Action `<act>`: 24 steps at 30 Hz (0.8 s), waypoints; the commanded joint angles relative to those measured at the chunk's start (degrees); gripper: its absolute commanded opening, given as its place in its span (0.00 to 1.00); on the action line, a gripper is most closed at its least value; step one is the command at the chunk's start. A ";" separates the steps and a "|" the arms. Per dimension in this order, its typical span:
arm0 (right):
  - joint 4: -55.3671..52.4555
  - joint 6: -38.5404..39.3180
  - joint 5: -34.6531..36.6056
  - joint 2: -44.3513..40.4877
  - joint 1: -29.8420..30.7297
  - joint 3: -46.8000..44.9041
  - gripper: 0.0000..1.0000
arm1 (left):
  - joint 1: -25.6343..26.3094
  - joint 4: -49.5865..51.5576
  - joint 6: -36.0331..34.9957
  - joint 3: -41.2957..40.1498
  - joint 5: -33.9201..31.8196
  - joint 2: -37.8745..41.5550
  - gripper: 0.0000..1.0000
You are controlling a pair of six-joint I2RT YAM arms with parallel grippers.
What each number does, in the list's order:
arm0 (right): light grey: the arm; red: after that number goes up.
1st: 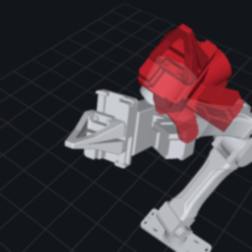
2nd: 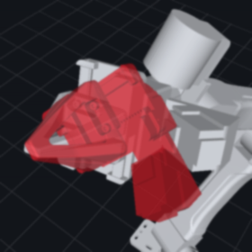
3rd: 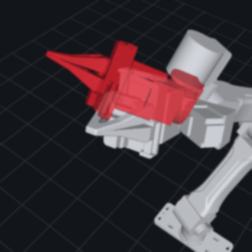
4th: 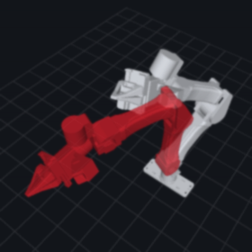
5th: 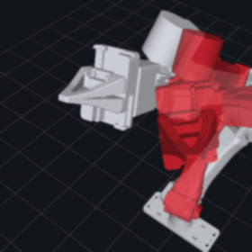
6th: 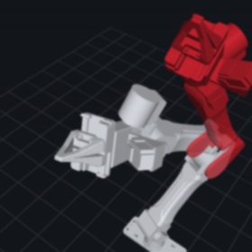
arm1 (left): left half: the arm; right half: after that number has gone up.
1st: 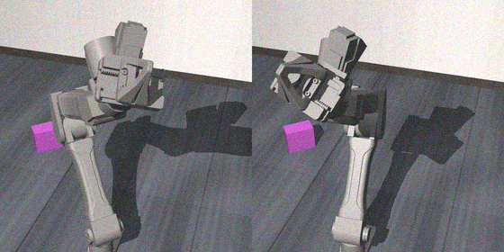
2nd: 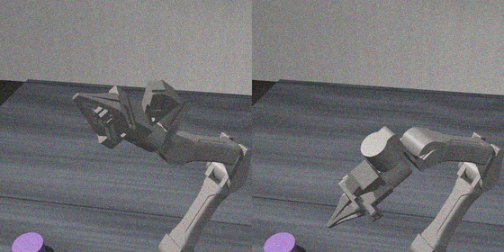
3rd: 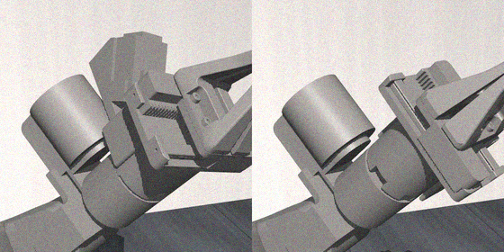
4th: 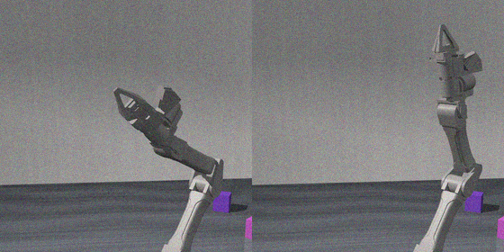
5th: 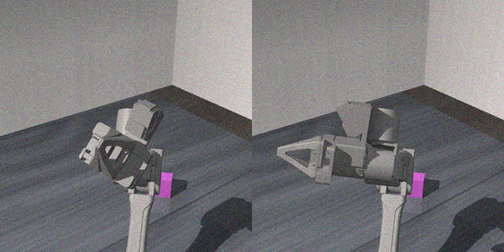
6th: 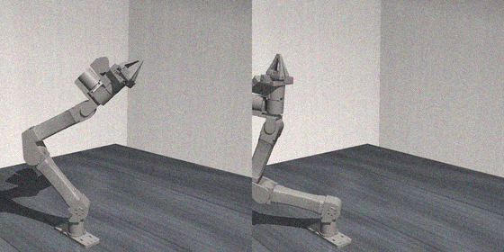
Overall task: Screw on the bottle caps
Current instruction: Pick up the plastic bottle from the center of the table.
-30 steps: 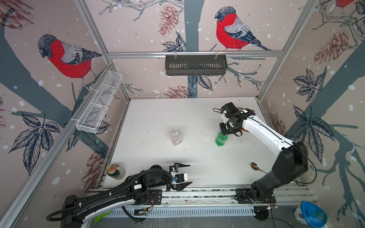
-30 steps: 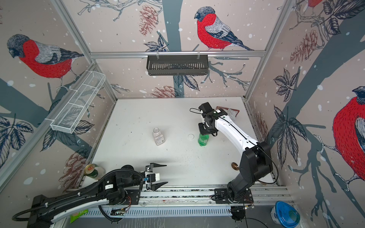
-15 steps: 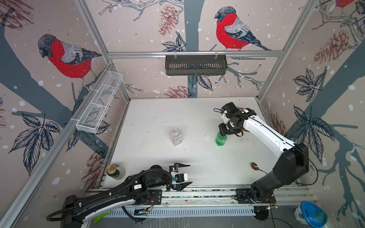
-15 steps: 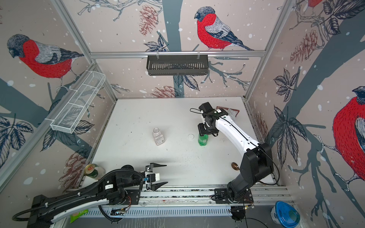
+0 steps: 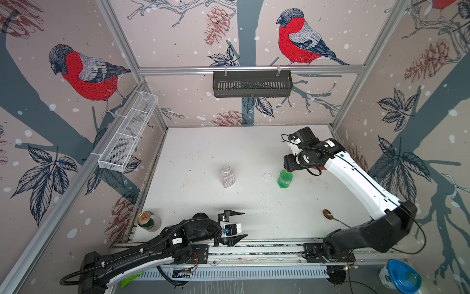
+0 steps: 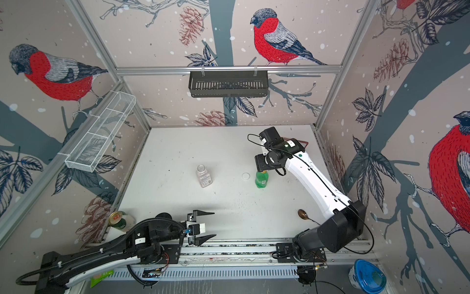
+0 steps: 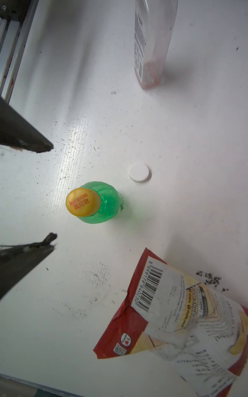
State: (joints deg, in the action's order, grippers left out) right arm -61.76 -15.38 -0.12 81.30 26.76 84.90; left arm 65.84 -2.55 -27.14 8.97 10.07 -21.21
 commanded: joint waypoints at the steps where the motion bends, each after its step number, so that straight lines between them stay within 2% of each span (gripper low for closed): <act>1: -0.85 1.53 -7.52 -4.20 0.65 0.65 0.69 | -0.06 -0.28 -0.26 -0.01 0.31 0.12 0.79; 7: 8.42 2.52 -32.34 -16.36 0.57 -5.31 0.71 | -0.06 -0.58 -0.63 0.08 -0.45 0.12 0.79; 11: 12.27 2.28 -47.59 -19.64 0.66 -9.24 0.72 | -0.11 -1.18 -0.73 0.08 -1.99 0.29 0.79; 17: 17.03 1.16 -57.11 -22.79 0.89 -13.81 0.71 | -0.10 -2.19 -0.33 0.08 -4.88 0.80 0.80; 20: 17.98 1.94 -58.93 -24.10 2.32 -14.90 0.71 | -0.09 -2.84 -0.05 0.08 -6.48 0.99 0.80; 24: 17.46 3.36 -57.82 -24.54 5.24 -15.95 0.71 | -0.19 -4.17 0.58 0.14 -9.89 0.97 0.81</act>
State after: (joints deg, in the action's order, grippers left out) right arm -45.89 -13.39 -55.99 56.86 30.83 69.43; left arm 65.82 -3.75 -27.07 8.97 3.57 -20.29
